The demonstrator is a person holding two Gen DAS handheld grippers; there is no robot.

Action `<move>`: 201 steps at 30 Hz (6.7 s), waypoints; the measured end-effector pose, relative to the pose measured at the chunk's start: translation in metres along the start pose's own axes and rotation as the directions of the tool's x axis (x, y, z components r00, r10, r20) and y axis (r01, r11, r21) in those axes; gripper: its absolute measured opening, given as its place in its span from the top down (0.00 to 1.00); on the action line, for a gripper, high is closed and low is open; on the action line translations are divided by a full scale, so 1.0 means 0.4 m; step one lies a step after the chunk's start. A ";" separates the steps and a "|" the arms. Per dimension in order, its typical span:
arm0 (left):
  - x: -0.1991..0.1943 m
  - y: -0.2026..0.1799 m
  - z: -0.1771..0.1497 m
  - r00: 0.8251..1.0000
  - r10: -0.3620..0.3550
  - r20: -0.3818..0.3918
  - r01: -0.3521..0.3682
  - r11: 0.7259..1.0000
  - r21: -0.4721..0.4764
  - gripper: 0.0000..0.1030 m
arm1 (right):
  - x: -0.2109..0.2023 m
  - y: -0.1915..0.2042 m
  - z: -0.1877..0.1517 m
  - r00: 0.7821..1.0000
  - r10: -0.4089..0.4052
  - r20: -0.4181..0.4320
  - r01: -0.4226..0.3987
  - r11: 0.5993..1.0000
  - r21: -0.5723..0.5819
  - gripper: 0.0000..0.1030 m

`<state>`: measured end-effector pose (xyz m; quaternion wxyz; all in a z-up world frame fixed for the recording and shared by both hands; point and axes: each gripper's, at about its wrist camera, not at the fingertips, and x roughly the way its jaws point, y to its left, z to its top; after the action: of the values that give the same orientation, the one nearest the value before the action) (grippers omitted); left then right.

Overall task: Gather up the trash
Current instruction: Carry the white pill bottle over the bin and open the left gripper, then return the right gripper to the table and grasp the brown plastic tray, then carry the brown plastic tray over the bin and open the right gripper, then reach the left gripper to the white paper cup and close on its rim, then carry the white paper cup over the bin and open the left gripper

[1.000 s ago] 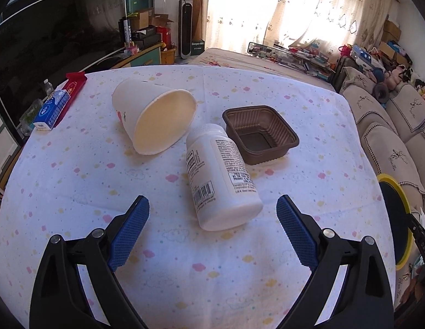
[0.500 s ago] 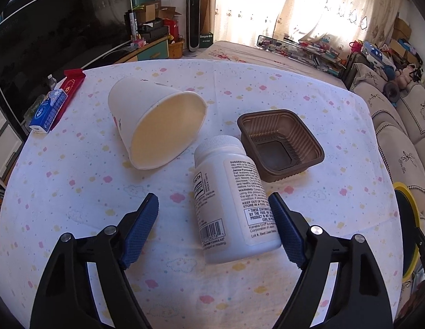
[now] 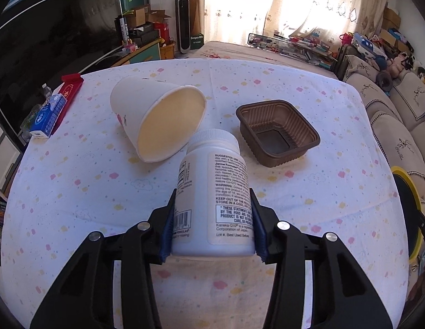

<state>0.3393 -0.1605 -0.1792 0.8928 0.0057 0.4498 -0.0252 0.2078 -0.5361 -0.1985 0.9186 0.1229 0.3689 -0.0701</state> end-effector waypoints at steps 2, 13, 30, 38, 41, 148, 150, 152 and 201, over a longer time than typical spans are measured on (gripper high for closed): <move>-0.032 -0.002 -0.017 1.000 -0.011 0.013 0.011 1.000 0.017 0.55 | -0.003 0.003 -0.003 1.000 0.002 0.001 -0.002 1.000 -0.001 0.87; -0.252 -0.083 -0.084 0.984 -0.141 0.107 0.126 0.982 0.141 0.55 | -0.043 0.002 -0.006 0.999 -0.018 0.028 0.019 1.000 -0.013 0.87; -0.298 -0.556 -0.091 0.919 -0.395 0.013 0.362 0.854 0.375 0.55 | -0.146 -0.174 -0.043 0.985 -0.153 0.081 0.153 0.988 0.010 0.66; -0.189 -0.748 -0.092 0.907 -0.416 -0.072 0.405 0.811 0.421 0.55 | -0.151 -0.240 -0.046 0.982 -0.171 0.076 0.169 0.985 0.040 0.64; -0.144 -0.800 -0.088 0.910 -0.406 -0.086 0.401 0.807 0.433 0.55 | -0.149 -0.256 -0.049 0.982 -0.172 0.072 0.169 0.985 0.047 0.64; -0.324 0.092 -0.220 0.979 -0.156 0.134 0.153 0.988 0.032 0.13 | 0.011 -0.046 0.071 0.987 -0.153 -0.050 0.152 0.988 -0.016 0.89; -0.317 0.085 -0.212 0.981 -0.146 0.132 0.143 0.989 0.034 0.13 | 0.013 -0.063 0.066 0.986 -0.162 -0.043 0.163 0.987 0.008 0.79; -0.308 0.077 -0.201 0.983 -0.133 0.129 0.129 0.991 0.039 0.13 | 0.009 -0.070 0.060 0.986 -0.166 -0.027 0.167 0.986 0.021 0.79; -0.187 -0.097 0.002 0.979 -0.039 0.200 0.015 0.992 0.123 0.96 | -0.168 -0.010 -0.034 0.989 -0.056 0.135 0.047 0.996 0.070 0.72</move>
<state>0.2936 -0.1962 -0.1182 0.9315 0.0509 0.3544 -0.0649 0.1496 -0.5335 -0.1620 0.9351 0.1385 0.3054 -0.1145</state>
